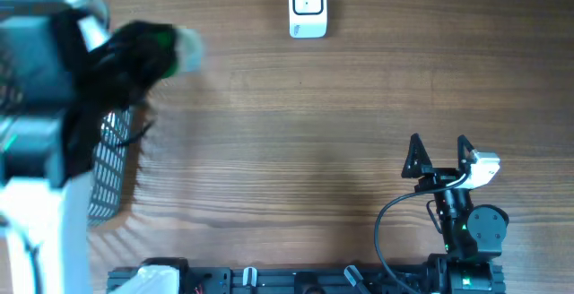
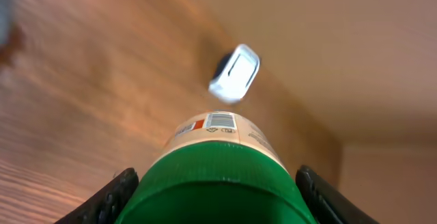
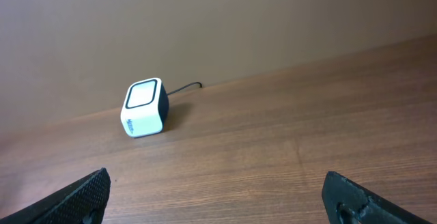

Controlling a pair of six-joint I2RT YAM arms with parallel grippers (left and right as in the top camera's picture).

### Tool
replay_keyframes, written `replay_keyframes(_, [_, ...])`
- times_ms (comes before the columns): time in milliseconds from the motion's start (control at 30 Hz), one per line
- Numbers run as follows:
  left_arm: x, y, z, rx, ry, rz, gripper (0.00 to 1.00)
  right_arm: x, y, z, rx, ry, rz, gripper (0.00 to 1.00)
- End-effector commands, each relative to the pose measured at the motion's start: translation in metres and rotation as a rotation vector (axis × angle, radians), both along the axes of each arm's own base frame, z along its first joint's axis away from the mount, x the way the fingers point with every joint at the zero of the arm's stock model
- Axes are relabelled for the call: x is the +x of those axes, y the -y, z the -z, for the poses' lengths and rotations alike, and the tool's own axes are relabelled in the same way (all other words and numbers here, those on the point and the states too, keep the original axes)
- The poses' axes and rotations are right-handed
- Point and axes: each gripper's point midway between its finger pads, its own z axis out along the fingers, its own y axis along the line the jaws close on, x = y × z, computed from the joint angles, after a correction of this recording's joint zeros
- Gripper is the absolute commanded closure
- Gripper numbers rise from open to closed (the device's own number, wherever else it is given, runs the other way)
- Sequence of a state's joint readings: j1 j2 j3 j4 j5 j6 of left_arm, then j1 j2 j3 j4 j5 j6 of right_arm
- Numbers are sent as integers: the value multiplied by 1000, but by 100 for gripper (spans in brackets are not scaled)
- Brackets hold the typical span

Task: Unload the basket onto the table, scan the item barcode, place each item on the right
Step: 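Grasp the green-lid jar and place it on the table center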

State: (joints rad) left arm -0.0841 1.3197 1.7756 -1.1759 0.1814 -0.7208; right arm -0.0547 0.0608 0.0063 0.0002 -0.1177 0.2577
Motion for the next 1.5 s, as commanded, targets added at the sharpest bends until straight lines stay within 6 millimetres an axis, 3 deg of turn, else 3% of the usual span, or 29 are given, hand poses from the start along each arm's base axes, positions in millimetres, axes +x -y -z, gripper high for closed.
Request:
replay_keyframes(0, [34,52,50,67,-129,65,44,0,2,-2,5,7,15,0])
replay_keyframes(100, [52,99,104,110,-248,166,43,0,2,-2,5,7,15,0])
replay_keyframes(200, [59,136,172,174,-399,245,43,0,2,-2,6,7,15,0])
replay_keyframes(367, [71,166,253,295,-500,282,41,0,2,-2,5,8,15,0])
replay_keyframes(467, [70,167,271,378,-510,272,40,0,2,-2,6,7,15,1])
replay_keyframes(567, [67,187,290,513,-462,508,40,0,2,-2,5,7,15,0])
replay_keyframes(633, [59,201,299,636,-406,784,41,0,2,-2,5,8,15,0])
replay_keyframes(700, [45,220,302,664,-337,1068,41,0,2,-2,5,7,15,0])
replay_keyframes(800, [37,227,303,701,-265,1280,40,0,2,-2,5,8,15,0])
replay_keyframes(933, [30,222,304,812,-186,1521,23,0,2,-2,5,8,15,0])
replay_keyframes(1033, [31,221,304,834,-168,1556,16,0,2,-2,5,7,15,0])
replay_keyframes(1067, [31,221,304,839,-168,1554,0,0,2,-2,5,8,15,0])
replay_keyframes(1133, [34,218,299,865,-165,1538,0,0,2,-2,5,7,15,0])
replay_keyframes(1233, [36,219,259,878,-73,1497,0,0,2,-2,6,8,15,0])
replay_keyframes(1300, [31,217,206,873,24,1429,0,0,2,-2,6,8,15,1])
replay_keyframes(1367, [12,200,127,879,177,1333,0,0,2,-2,5,8,15,0])
replay_keyframes(1400, [8,182,95,900,231,1256,0,0,2,-2,5,7,15,0])
replay_keyframes(1467, [14,124,38,960,266,958,0,0,2,-2,5,8,15,0])
